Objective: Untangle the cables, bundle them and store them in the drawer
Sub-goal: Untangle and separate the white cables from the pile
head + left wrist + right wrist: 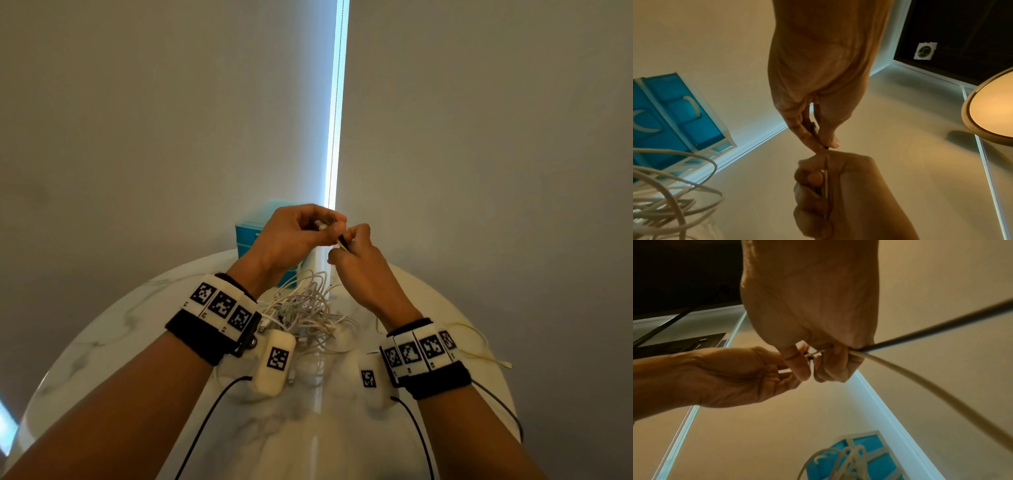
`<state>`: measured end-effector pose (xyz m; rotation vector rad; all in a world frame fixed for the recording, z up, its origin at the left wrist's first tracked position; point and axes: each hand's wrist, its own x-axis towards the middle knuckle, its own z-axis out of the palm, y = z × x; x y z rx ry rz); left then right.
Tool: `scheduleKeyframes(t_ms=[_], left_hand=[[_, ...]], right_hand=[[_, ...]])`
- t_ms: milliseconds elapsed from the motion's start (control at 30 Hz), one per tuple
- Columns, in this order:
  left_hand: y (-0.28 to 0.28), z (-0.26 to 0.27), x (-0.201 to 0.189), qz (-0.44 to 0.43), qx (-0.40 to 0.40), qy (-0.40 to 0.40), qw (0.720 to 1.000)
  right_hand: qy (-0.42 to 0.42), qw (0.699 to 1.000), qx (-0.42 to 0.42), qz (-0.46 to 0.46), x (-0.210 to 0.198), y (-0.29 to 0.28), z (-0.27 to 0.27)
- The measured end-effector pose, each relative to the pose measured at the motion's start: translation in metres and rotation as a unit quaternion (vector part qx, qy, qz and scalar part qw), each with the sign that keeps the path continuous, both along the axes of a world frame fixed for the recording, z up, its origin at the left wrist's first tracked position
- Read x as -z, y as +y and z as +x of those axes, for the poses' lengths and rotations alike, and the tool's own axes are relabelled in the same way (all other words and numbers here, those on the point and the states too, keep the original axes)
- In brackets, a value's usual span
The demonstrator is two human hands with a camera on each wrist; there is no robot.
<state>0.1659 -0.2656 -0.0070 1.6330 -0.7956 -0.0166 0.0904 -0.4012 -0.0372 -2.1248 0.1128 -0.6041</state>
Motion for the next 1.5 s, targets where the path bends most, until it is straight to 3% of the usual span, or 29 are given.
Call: scheduleKeyframes(t_ms=[133,233,333,433,500,567,667,733,767,833,900,967,1033,1133,1200,1267,1333,1400,1433,1500], left_hand=[[0.01,0.01,-0.014,-0.075,-0.081,-0.088,0.99],[0.034,0.034,-0.035,-0.182,-0.141,-0.062,0.971],[0.058,0.055,-0.043,-0.225,-0.191,-0.045,0.954],[0.077,0.063,-0.032,-0.224,-0.245,-0.037,0.943],[0.086,0.067,-0.024,-0.229,-0.274,-0.022,0.934],[0.09,0.068,-0.018,-0.23,-0.286,-0.016,0.93],[0.078,0.059,-0.016,-0.198,-0.276,-0.038,0.94],[0.066,0.048,-0.019,-0.184,-0.262,-0.058,0.946],[0.06,0.042,-0.023,-0.181,-0.25,-0.067,0.949],[0.048,0.028,-0.029,-0.16,-0.216,-0.093,0.959],[0.036,0.013,-0.034,-0.121,-0.191,-0.138,0.964],[0.03,0.002,-0.039,-0.103,-0.183,-0.172,0.962],[0.032,0.0,-0.046,-0.118,-0.187,-0.177,0.959],[0.052,0.01,-0.056,-0.17,-0.217,-0.157,0.949],[0.066,0.016,-0.06,-0.207,-0.242,-0.147,0.936],[0.077,0.019,-0.064,-0.254,-0.256,-0.14,0.922],[0.086,0.018,-0.069,-0.282,-0.265,-0.145,0.911],[0.093,0.015,-0.071,-0.266,-0.264,-0.159,0.913],[0.094,0.013,-0.069,-0.248,-0.255,-0.166,0.92],[0.095,0.009,-0.064,-0.211,-0.237,-0.181,0.931]], right_hand=[[0.067,0.996,-0.046,0.043,-0.005,-0.012,0.014],[0.168,0.979,-0.116,0.019,0.002,-0.039,0.012],[0.21,0.968,-0.135,0.007,0.007,-0.074,0.002],[0.177,0.971,-0.014,-0.16,0.0,-0.118,-0.009],[0.172,0.928,0.081,-0.321,-0.004,-0.154,-0.017],[0.205,0.874,0.16,-0.411,-0.009,-0.18,-0.03],[0.316,0.832,0.228,-0.396,-0.025,-0.2,-0.05],[0.371,0.836,0.239,-0.327,-0.032,-0.205,-0.057],[0.371,0.852,0.249,-0.272,-0.031,-0.213,-0.057],[0.312,0.908,0.269,-0.078,-0.026,-0.237,-0.054],[0.195,0.924,0.31,0.107,-0.022,-0.265,-0.052],[0.126,0.91,0.389,0.077,-0.028,-0.278,-0.047],[0.034,0.898,0.437,-0.043,-0.044,-0.277,-0.041],[-0.159,0.909,0.372,-0.103,-0.087,-0.258,-0.034],[-0.204,0.921,0.315,-0.107,-0.113,-0.247,-0.025],[-0.114,0.942,0.292,-0.118,-0.117,-0.241,-0.013],[0.116,0.966,0.225,-0.055,-0.09,-0.232,-0.005],[0.324,0.934,0.147,-0.01,-0.048,-0.213,-0.001],[0.381,0.917,0.115,-0.032,-0.03,-0.202,0.002],[0.413,0.905,0.067,-0.079,-0.006,-0.177,0.012]])
